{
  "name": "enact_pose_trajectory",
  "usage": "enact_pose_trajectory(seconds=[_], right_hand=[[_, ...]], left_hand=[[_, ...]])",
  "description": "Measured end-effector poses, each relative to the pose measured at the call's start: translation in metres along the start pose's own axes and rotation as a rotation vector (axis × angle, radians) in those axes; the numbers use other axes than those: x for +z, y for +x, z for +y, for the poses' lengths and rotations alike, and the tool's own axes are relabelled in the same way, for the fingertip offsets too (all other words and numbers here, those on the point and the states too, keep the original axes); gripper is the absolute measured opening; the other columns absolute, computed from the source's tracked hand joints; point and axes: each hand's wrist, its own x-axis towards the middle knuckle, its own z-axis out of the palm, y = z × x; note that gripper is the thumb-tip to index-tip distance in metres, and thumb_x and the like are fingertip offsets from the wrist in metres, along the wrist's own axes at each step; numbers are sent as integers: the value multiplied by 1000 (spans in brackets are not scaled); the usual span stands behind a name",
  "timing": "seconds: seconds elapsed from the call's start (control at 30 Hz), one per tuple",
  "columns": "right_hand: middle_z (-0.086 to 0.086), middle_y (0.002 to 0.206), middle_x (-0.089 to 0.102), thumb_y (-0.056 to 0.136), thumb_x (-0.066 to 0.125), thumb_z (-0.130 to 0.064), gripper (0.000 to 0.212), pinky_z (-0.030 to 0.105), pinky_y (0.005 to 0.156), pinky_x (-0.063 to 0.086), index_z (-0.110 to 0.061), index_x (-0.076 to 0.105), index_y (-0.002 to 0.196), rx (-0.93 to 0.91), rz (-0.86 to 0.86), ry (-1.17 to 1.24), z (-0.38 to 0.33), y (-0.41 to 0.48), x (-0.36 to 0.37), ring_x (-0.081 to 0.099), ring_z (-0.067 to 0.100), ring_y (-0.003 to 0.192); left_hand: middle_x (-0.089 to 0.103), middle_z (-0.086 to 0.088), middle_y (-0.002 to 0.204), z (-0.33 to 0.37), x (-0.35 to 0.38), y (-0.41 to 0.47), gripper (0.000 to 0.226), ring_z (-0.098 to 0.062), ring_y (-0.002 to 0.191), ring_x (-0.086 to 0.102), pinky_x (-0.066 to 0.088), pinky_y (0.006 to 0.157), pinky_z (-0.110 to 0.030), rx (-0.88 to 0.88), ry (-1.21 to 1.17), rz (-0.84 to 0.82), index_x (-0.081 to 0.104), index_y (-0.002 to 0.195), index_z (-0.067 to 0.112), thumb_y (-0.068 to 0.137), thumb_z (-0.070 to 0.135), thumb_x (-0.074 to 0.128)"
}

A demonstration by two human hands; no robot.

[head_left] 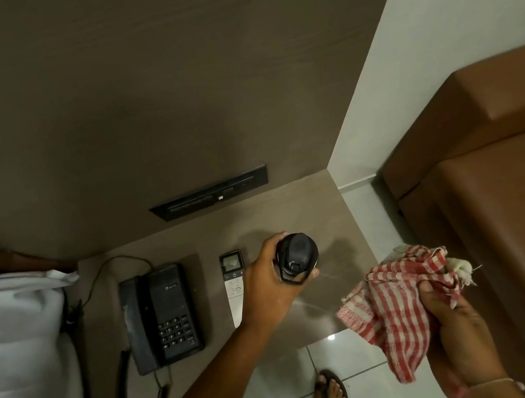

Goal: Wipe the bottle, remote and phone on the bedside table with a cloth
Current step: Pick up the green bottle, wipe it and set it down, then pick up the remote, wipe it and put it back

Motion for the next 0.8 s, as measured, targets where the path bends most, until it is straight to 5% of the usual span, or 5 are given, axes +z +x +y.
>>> enact_pose_trajectory(seconds=[0.27,0.43,0.5,0.6,0.8], right_hand=[[-1,109,71,91,54,-23,17,40,75,51,-28,67,102,33,-7,-26,6,6,1,66,28,99],[-2,103,72,92,56,-22,13,39,75,51,-29,66,97,60,8,-75,12,10,-1,66,25,95],[0,103,72,92,57,-21,12,41,77,51,-28,66,95,72,17,-92,16,13,-2,66,26,94],[4,108,68,92,56,-18,13,47,89,47,-26,65,96,77,11,-123,21,16,-4,64,29,98],[-9,81,77,91,54,-8,36,34,79,47,-31,77,75,50,8,-142,37,18,-4,73,14,79]], left_hand=[[59,11,138,-3,0,0,91,-6,127,55,46,101,-14,-5,47,-53,42,141,36,64,53,86],[7,36,158,-42,-10,-23,105,9,147,10,19,112,-17,-71,141,-73,7,151,53,69,41,70],[26,28,155,-66,-12,-37,91,2,143,30,34,113,-20,-172,102,137,20,148,49,72,34,67],[50,-7,140,-99,-9,-35,76,-29,125,51,52,98,-48,-493,215,398,38,143,30,75,25,72],[48,-18,138,-125,6,-9,83,-38,123,45,47,97,-47,-765,580,289,44,139,9,75,52,74]])
